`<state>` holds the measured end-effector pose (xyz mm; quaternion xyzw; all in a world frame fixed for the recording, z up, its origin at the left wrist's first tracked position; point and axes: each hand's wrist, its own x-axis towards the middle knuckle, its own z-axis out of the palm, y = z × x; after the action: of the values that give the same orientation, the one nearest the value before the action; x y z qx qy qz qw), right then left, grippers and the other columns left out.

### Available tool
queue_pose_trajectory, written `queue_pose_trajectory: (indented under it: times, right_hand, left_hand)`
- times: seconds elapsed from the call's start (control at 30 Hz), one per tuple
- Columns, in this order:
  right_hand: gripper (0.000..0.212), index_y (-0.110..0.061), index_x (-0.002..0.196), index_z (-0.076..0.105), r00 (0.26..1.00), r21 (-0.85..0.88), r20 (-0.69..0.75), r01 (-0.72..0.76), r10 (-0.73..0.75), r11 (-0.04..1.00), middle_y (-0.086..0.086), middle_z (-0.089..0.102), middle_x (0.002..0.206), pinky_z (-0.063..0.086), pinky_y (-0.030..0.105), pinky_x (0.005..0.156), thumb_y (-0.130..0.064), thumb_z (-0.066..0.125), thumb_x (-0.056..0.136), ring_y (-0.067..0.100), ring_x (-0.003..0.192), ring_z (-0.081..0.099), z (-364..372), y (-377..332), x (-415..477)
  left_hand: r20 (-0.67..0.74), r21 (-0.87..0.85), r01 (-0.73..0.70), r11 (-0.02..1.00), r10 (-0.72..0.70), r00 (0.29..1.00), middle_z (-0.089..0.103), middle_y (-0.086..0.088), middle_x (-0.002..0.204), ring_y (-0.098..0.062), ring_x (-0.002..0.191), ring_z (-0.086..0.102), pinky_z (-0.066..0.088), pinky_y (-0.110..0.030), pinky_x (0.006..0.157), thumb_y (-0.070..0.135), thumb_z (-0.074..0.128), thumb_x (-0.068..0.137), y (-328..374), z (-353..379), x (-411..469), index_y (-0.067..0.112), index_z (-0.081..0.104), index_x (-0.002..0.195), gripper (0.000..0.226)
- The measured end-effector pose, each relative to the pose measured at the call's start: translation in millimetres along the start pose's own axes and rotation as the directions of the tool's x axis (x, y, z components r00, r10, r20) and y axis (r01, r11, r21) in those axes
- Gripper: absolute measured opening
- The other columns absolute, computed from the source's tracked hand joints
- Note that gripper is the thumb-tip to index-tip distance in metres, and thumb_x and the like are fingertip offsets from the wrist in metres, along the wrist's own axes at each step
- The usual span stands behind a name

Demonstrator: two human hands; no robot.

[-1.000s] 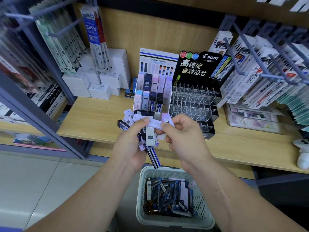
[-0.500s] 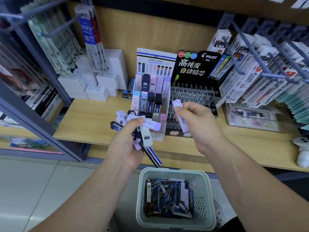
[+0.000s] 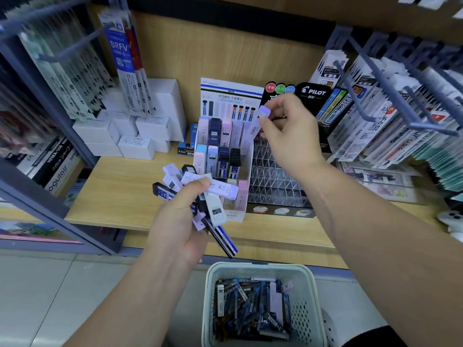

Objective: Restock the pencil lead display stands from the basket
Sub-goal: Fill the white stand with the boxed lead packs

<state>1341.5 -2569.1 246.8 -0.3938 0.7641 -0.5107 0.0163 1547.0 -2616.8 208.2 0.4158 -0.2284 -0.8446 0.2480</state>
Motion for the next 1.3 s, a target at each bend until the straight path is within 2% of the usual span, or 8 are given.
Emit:
queue_pose_trajectory:
  times: [0.13,0.5,0.6,0.67,0.8,0.93,1.13,1.3]
  right_hand:
    - [0.009,-0.017,0.099,0.065,0.996,-0.181,0.007,0.09,-0.09,0.979,-0.015,0.06,0.079,0.056,0.033,0.076,-0.013,0.069,0.092,0.005,0.071,0.058,8,15,8]
    - [0.029,-0.017,0.116,0.07,0.985,-0.502,0.116,0.167,-0.125,0.849,0.001,0.061,0.101,0.052,0.036,0.072,-0.018,0.07,0.088,0.021,0.08,0.058,19,21,8]
    - [0.011,-0.015,0.098,0.069,0.996,-0.317,0.048,0.089,-0.078,0.944,-0.003,0.06,0.081,0.049,0.032,0.067,-0.025,0.067,0.093,0.013,0.071,0.053,13,4,-12]
    - [0.022,-0.013,0.084,0.066,0.981,-0.045,0.143,-0.122,0.128,0.991,0.002,0.063,0.07,0.045,0.029,0.056,-0.031,0.065,0.097,0.013,0.061,0.056,5,-14,-35]
    - [0.031,-0.009,0.097,0.068,0.788,0.253,0.508,-0.522,0.348,0.814,0.006,0.07,0.071,0.042,0.027,0.044,-0.033,0.078,0.08,0.02,0.06,0.064,-9,-40,-78]
    - [0.017,-0.007,0.101,0.069,0.769,0.274,0.521,-0.563,0.372,0.78,0.017,0.073,0.078,0.052,0.028,0.05,-0.003,0.076,0.087,0.019,0.061,0.066,-1,-44,-96]
    - [0.013,-0.007,0.098,0.067,0.793,0.35,0.424,-0.59,0.438,0.728,0.013,0.076,0.08,0.056,0.03,0.058,0.004,0.069,0.09,0.021,0.065,0.072,6,-49,-99]
    - [0.013,-0.006,0.1,0.064,0.796,0.407,0.434,-0.592,0.423,0.696,0.013,0.076,0.081,0.056,0.027,0.056,0.005,0.065,0.092,0.021,0.065,0.072,3,-51,-98]
  left_hand:
    - [0.031,-0.028,0.004,1.0,-0.004,1.0,0.072,-0.014,0.105,-0.032,0.098,0.062,0.048,-0.057,0.097,0.017,0.077,0.075,0,-3,2,0.013,0.073,0.104,0.029]
    - [0.057,-0.062,0.005,0.998,-0.002,0.998,0.072,-0.009,0.098,-0.026,0.092,0.065,0.053,-0.044,0.092,0.013,0.07,0.085,1,4,0,0.013,0.072,0.103,0.018]
    - [0.052,-0.034,0.011,0.999,-0.01,0.999,0.072,-0.011,0.099,-0.027,0.09,0.065,0.054,-0.047,0.089,0.015,0.073,0.082,0,6,-1,0.012,0.072,0.11,0.028]
    - [0.049,-0.03,0.004,1.0,-0.003,0.999,0.073,-0.013,0.099,-0.026,0.086,0.066,0.055,-0.042,0.079,0.015,0.073,0.08,-1,5,-2,0.013,0.071,0.107,0.027]
    - [0.052,-0.026,-0.009,1.0,0.01,0.999,0.071,-0.022,0.111,-0.033,0.09,0.067,0.056,-0.043,0.076,0.015,0.069,0.086,-4,7,-3,0.005,0.068,0.113,0.029]
    - [0.081,-0.009,-0.003,1.0,0.004,0.997,0.074,-0.015,0.092,-0.028,0.071,0.072,0.06,-0.037,0.06,0.013,0.065,0.09,-5,11,-6,0.008,0.069,0.092,0.006]
    - [0.081,-0.005,0.013,1.0,-0.012,0.997,0.072,-0.02,0.111,-0.033,0.088,0.072,0.061,-0.039,0.072,0.024,0.072,0.078,-4,14,-9,0.0,0.066,0.118,0.047]
    - [0.16,0.027,0.008,1.0,-0.012,0.987,0.074,-0.02,0.1,-0.034,0.088,0.073,0.06,-0.044,0.083,0.015,0.064,0.087,-5,10,-8,0.001,0.07,0.106,0.024]
